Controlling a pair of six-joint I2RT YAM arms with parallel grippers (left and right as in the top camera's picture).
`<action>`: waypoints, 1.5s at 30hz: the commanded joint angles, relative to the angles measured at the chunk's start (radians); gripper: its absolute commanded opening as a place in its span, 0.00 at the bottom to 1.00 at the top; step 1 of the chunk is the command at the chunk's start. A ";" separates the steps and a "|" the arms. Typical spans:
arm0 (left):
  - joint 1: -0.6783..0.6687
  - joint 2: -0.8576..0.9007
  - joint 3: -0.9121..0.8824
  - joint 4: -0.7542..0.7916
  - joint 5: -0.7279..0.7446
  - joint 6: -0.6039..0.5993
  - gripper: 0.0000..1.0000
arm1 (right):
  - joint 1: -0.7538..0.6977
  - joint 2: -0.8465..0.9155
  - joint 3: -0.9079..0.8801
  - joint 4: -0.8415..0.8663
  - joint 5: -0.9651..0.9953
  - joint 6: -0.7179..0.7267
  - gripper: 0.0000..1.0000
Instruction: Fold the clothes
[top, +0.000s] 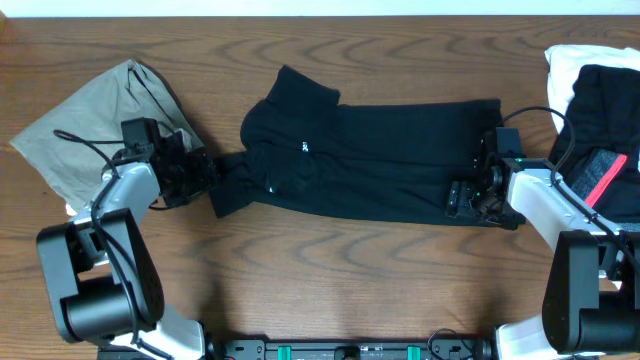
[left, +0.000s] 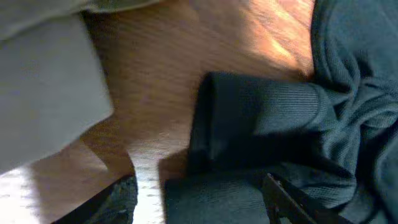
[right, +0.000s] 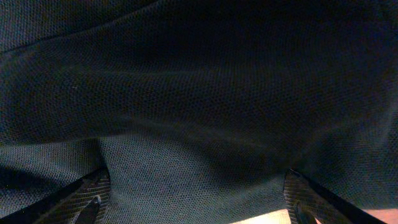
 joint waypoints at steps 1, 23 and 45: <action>-0.002 0.066 -0.021 -0.025 0.089 0.023 0.61 | -0.005 0.027 -0.016 -0.013 0.049 -0.010 0.87; 0.018 -0.065 0.016 -0.069 -0.064 0.024 0.06 | -0.007 0.027 -0.016 -0.013 0.049 -0.009 0.87; 0.018 -0.154 0.015 -0.177 -0.312 0.032 0.06 | -0.057 0.027 -0.016 -0.013 0.049 -0.010 0.87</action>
